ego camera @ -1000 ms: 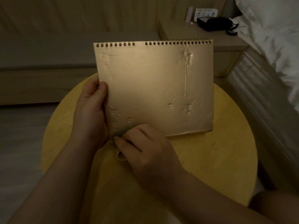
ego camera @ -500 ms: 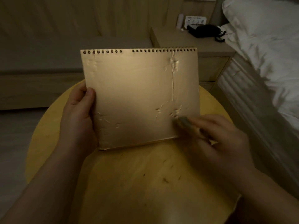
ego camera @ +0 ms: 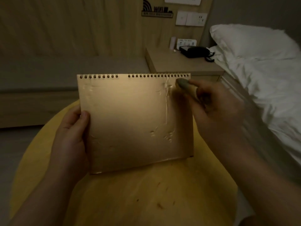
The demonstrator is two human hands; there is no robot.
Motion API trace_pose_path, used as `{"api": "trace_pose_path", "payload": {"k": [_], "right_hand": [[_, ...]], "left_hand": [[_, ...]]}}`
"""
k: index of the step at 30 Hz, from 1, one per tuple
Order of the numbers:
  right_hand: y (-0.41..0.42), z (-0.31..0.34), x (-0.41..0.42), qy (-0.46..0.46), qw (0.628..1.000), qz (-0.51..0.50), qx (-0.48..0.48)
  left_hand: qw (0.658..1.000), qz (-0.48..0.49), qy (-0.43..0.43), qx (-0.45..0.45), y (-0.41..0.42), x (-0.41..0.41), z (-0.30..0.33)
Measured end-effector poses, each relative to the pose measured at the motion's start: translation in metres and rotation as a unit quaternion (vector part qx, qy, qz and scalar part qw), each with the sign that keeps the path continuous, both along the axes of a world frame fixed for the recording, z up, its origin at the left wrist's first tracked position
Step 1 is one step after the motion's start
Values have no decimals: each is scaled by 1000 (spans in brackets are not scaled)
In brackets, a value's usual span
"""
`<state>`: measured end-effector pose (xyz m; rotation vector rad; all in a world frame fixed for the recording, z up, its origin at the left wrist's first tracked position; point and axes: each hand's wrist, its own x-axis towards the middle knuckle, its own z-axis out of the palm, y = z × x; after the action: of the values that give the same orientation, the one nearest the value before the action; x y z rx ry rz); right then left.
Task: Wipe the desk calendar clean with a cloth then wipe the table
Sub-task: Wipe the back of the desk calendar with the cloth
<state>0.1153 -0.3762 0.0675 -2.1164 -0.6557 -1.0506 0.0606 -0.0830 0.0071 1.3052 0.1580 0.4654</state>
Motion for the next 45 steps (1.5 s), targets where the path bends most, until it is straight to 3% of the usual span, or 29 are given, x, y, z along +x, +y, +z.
{"api": "trace_pose_path", "payload": {"k": [3, 8, 16, 19, 23, 26, 30, 33, 36, 38, 42, 45], "right_hand": [[6, -4, 21, -32, 989, -8, -146], [7, -23, 20, -69, 978, 19, -195], [2, -4, 20, -33, 991, 74, -106], [0, 11, 20, -12, 992, 40, -120], [2, 39, 29, 52, 997, -35, -37], [7, 65, 44, 13, 997, -64, 35], [7, 87, 58, -108, 988, -84, 66], [2, 66, 46, -128, 991, -20, -33], [2, 13, 24, -58, 980, 15, -192], [4, -16, 14, -1, 968, 36, -250], [1, -38, 8, 26, 964, 82, -252], [2, -33, 14, -8, 974, 36, -223]], "left_hand": [[1000, 0, 2, 6, 2, 1, -2], [1000, 8, -4, -1, 2, 2, -4], [1000, 25, 1, -10, 0, 2, -2], [1000, 21, -2, -6, 0, 2, -3], [1000, 23, -5, 3, 1, 3, -6], [1000, 16, -5, 5, 3, 5, -8], [1000, 15, -10, 0, 4, 6, -9], [1000, 17, -9, -4, 4, 7, -10], [1000, 17, -5, -6, 5, 7, -12], [1000, 14, -3, -16, 6, 8, -14], [1000, 16, -3, -14, 8, 8, -17], [1000, 19, -7, -10, 9, 9, -18]]}}
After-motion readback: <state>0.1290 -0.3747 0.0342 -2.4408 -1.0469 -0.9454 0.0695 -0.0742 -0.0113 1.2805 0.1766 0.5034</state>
